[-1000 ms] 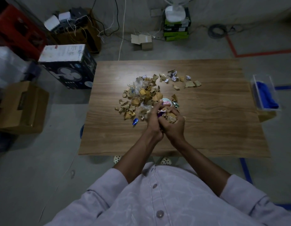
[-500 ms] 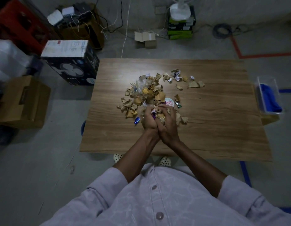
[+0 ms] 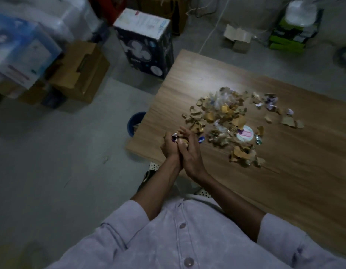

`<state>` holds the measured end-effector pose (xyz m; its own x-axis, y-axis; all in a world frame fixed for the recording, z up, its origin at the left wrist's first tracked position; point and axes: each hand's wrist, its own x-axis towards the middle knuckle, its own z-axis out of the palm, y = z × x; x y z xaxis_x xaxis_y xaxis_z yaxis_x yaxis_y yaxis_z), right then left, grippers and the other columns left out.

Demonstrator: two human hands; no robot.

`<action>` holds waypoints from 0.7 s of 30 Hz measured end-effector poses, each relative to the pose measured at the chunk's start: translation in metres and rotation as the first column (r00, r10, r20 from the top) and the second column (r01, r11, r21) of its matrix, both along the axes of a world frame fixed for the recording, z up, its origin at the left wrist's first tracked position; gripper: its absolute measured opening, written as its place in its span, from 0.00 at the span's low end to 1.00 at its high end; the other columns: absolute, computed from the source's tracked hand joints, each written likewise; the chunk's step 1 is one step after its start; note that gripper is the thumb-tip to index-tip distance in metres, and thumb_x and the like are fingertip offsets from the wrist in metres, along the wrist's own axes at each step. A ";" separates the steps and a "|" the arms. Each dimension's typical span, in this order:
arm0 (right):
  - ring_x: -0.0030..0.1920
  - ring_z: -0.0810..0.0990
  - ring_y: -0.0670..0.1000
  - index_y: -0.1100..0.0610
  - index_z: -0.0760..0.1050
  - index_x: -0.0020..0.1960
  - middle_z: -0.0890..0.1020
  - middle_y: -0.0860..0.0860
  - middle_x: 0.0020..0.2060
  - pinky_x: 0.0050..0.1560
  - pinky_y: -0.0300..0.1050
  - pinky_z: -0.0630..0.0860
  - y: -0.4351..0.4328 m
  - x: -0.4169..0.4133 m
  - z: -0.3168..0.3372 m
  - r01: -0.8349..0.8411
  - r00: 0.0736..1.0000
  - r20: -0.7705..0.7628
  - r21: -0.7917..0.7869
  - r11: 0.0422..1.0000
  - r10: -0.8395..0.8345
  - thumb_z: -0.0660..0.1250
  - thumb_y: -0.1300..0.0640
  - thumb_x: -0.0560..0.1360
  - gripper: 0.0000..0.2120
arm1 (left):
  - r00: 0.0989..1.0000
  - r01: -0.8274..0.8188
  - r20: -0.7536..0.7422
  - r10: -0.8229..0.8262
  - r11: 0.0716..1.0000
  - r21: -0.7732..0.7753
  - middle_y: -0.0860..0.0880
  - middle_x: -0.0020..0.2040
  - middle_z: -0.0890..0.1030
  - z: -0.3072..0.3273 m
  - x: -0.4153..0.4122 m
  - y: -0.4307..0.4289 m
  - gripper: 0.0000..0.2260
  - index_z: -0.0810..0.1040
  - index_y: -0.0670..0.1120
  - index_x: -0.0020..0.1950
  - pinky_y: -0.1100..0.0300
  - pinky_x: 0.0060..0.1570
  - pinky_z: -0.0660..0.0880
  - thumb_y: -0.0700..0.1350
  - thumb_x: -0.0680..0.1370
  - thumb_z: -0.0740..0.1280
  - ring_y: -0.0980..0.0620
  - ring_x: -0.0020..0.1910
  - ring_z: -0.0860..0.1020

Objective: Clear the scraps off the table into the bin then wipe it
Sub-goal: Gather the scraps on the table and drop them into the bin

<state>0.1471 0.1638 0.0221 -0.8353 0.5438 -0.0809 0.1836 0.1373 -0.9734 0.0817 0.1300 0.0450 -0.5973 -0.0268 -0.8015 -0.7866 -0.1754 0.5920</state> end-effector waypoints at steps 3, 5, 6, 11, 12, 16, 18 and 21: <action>0.67 0.74 0.46 0.50 0.59 0.78 0.74 0.48 0.67 0.70 0.53 0.71 -0.022 -0.027 -0.007 -0.048 0.999 0.012 -0.057 0.997 0.049 0.60 0.50 0.83 0.26 | 0.995 -0.074 0.063 0.071 0.996 0.039 0.45 0.37 0.82 -0.004 -0.026 -0.027 0.12 0.82 0.39 0.44 0.64 0.24 0.72 0.46 0.79 0.65 0.48 0.33 0.80; 0.68 0.73 0.48 0.51 0.62 0.77 0.73 0.49 0.67 0.70 0.56 0.70 -0.035 -0.048 -0.011 -0.053 0.998 0.035 -0.024 0.998 0.054 0.58 0.48 0.83 0.23 | 0.993 -0.095 0.075 0.090 0.994 0.057 0.45 0.37 0.82 -0.006 -0.047 -0.038 0.12 0.81 0.41 0.41 0.62 0.28 0.74 0.47 0.79 0.65 0.47 0.34 0.80; 0.67 0.73 0.49 0.52 0.65 0.75 0.74 0.48 0.66 0.69 0.57 0.70 -0.041 -0.061 -0.012 -0.048 0.998 0.036 0.010 0.999 0.048 0.56 0.48 0.83 0.22 | 0.993 -0.088 0.080 0.082 0.994 0.066 0.44 0.38 0.81 -0.007 -0.060 -0.043 0.13 0.81 0.42 0.40 0.60 0.32 0.75 0.48 0.80 0.64 0.47 0.35 0.79; 0.62 0.75 0.50 0.51 0.71 0.67 0.77 0.49 0.60 0.63 0.59 0.73 -0.069 -0.153 -0.021 -0.043 0.999 0.015 0.057 0.997 0.042 0.55 0.50 0.83 0.15 | 0.989 -0.099 0.131 0.068 0.965 0.244 0.48 0.32 0.81 -0.019 -0.147 -0.075 0.14 0.79 0.45 0.40 0.60 0.35 0.75 0.48 0.82 0.61 0.50 0.34 0.79; 0.62 0.76 0.50 0.51 0.72 0.67 0.77 0.49 0.60 0.62 0.59 0.74 -0.075 -0.174 -0.027 -0.047 0.999 0.028 0.040 0.998 0.045 0.55 0.50 0.83 0.15 | 0.984 -0.131 0.156 0.088 0.948 0.289 0.48 0.33 0.82 -0.022 -0.166 -0.083 0.13 0.81 0.45 0.42 0.61 0.36 0.76 0.49 0.82 0.62 0.50 0.34 0.81; 0.61 0.77 0.51 0.53 0.73 0.66 0.78 0.52 0.60 0.61 0.58 0.75 -0.102 -0.260 -0.054 -0.058 0.986 0.158 -0.025 0.998 0.061 0.55 0.48 0.83 0.17 | 0.950 -0.240 0.263 0.169 0.933 0.267 0.44 0.50 0.85 -0.050 -0.243 -0.117 0.18 0.84 0.43 0.59 0.57 0.45 0.79 0.55 0.80 0.66 0.47 0.47 0.83; 0.63 0.76 0.50 0.53 0.74 0.66 0.78 0.51 0.61 0.64 0.57 0.74 -0.112 -0.298 -0.071 -0.061 0.974 0.216 -0.026 0.998 0.065 0.56 0.48 0.83 0.17 | 0.927 -0.275 0.324 0.188 0.929 0.246 0.43 0.53 0.85 -0.068 -0.280 -0.129 0.21 0.82 0.43 0.65 0.56 0.48 0.79 0.56 0.80 0.65 0.45 0.51 0.82; 0.64 0.77 0.48 0.48 0.75 0.66 0.79 0.48 0.63 0.65 0.56 0.75 -0.117 -0.352 -0.101 -0.015 0.962 0.270 -0.067 0.998 0.032 0.60 0.47 0.82 0.14 | 0.903 -0.300 0.381 0.198 0.926 0.228 0.43 0.54 0.85 -0.100 -0.329 -0.135 0.20 0.83 0.43 0.64 0.55 0.50 0.79 0.55 0.81 0.64 0.45 0.54 0.83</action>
